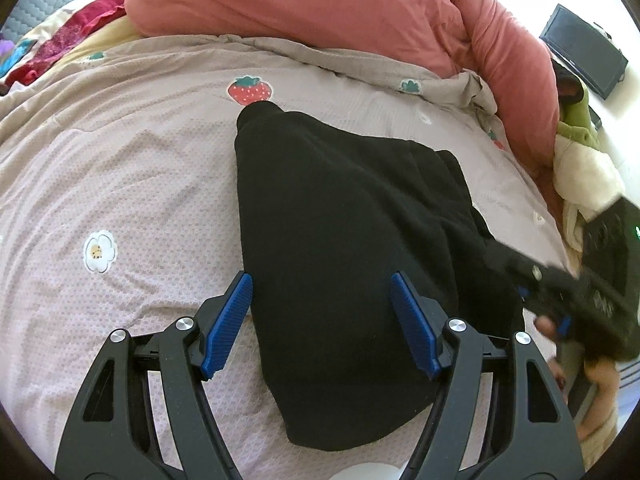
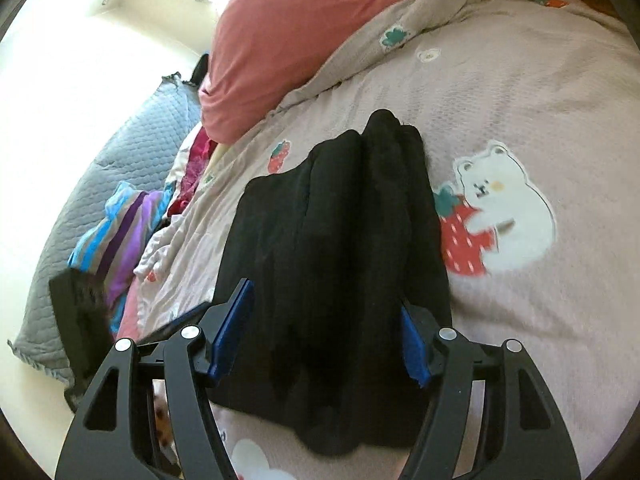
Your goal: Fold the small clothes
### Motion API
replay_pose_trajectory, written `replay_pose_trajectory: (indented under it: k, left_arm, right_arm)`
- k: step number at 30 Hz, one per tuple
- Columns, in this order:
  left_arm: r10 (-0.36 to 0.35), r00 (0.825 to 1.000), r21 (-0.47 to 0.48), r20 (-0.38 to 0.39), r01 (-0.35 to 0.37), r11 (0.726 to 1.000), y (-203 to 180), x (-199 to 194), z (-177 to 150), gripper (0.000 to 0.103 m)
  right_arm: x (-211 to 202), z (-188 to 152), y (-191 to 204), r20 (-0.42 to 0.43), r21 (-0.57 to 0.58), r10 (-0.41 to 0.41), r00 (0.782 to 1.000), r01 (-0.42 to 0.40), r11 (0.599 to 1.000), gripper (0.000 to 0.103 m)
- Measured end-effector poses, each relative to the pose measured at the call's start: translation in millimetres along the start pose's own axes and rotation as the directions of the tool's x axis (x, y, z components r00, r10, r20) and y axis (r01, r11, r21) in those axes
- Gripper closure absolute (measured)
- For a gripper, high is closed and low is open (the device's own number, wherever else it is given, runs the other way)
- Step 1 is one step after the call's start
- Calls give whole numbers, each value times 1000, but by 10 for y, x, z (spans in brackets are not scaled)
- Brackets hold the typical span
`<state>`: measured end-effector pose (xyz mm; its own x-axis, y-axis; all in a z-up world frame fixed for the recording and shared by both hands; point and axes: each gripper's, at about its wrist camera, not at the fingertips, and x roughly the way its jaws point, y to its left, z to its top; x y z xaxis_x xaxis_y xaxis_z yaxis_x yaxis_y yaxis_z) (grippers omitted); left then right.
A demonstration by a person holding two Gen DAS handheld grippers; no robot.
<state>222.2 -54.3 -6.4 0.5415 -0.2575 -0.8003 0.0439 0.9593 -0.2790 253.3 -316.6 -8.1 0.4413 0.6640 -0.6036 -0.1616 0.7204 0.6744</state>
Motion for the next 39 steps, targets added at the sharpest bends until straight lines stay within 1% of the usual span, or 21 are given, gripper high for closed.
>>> replay_pose_trajectory:
  k: [5,7,9,10,12,15,18,20,23,24,25,27,28,29,30,33,35,36,37,38,39]
  left_arm:
    - [0,1000,0,3,0,1000,2,-7,-24,39]
    - [-1,1000,-1,4,1,1000,1,-18,-38,39]
    - [-1,1000,1,5,1,1000,-9,-29,-42,39]
    - [-1,1000,1,5,1,1000,-11,-35,-44,39]
    - [-1,1000,4,4,1,1000,-22,-41,-44,39]
    - [-4,1000,13,4,4,1000,-49,-66,-44,39]
    - [-21,1000,23,7,21,1000,-90,-111,-39,39]
    - [-31,1000,36,0,31,999,-134,-111,-46,39]
    - [-8,1000,52,-23,9,999,-178,-33,-81,39]
    - [-7,1000,47,-30,9,999,-176,2,-103,38]
    - [-10,999,40,-31,11,999,-165,16,-116,37]
    - [-13,999,30,-35,14,999,-138,32,-135,36]
    - [-14,999,26,-35,15,1000,-122,33,-141,36]
    - [-14,999,23,-35,15,1000,-107,29,-150,36]
    - [-16,999,21,-35,16,1000,-92,22,-158,36]
    - [-15,999,26,-34,16,1000,-86,-6,-190,36]
    - [-14,999,35,-34,16,999,-101,-17,-227,36]
    - [-12,999,40,-35,14,999,-109,-20,-249,36]
    - [-10,999,44,-35,12,999,-113,-23,-276,36]
    - [-8,999,46,-36,10,999,-117,-21,-293,36]
    - [-7,999,49,-38,9,999,-121,-15,-321,36]
  right_arm:
    - [114,143,8,-27,8,-3,1000,4,1000,37]
    - [168,179,32,-35,-6,-20,999,20,1000,40]
    - [203,203,71,-36,-32,-35,999,33,999,57]
    - [220,203,100,-37,-55,-45,998,42,998,59]
    - [216,196,148,-30,-98,-69,997,66,993,77]
    - [146,219,215,2,-162,-81,997,81,984,84]
    - [-33,227,322,51,-246,-89,995,99,964,84]
    - [-63,239,321,72,-276,-127,989,143,950,84]
    - [99,229,147,32,-249,-174,984,176,952,84]
    - [181,192,49,15,-234,-202,979,199,951,81]
    - [212,176,5,9,-226,-201,979,198,954,78]
    - [156,130,-73,24,-168,-148,989,150,974,74]
    - [112,114,-85,25,-157,-137,990,139,978,72]
    - [72,94,-81,30,-152,-133,991,136,979,66]
    - [35,70,-68,35,-150,-129,991,133,980,62]
    - [-87,-31,-63,37,-135,-104,994,108,985,55]
    - [-165,-124,-85,29,-127,-90,996,93,988,53]
    - [-195,-171,-91,28,-129,-102,994,105,986,53]
    - [-209,-204,-80,31,-139,-132,991,135,981,53]
    - [-222,-250,-83,41,-153,-164,986,168,974,56]
    - [-239,-284,-83,49,-160,-186,981,191,968,56]
